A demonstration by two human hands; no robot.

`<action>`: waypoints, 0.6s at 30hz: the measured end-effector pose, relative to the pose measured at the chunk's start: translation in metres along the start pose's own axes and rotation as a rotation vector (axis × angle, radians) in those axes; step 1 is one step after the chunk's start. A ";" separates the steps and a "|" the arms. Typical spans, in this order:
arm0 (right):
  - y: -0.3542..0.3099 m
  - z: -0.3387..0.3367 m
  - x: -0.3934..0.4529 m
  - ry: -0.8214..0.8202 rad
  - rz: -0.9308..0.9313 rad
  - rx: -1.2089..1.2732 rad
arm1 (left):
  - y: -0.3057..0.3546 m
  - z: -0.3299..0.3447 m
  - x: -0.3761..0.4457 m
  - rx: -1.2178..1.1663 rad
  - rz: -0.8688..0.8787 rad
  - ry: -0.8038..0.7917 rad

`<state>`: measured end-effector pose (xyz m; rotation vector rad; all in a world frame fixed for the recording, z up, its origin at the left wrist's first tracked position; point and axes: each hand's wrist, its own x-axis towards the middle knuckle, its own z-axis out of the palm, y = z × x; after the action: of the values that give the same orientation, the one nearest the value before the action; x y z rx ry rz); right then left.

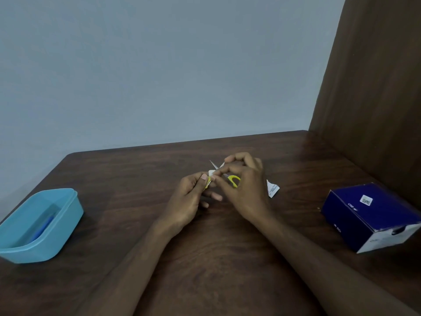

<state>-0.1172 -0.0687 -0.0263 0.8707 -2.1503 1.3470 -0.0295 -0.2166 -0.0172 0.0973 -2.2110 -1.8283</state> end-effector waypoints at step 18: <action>-0.005 -0.015 0.001 0.111 -0.132 -0.133 | 0.000 0.000 -0.001 -0.068 0.006 0.047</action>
<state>-0.1137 -0.0573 -0.0167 0.8492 -2.0344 1.1462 -0.0286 -0.2164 -0.0169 0.1188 -2.1135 -1.8764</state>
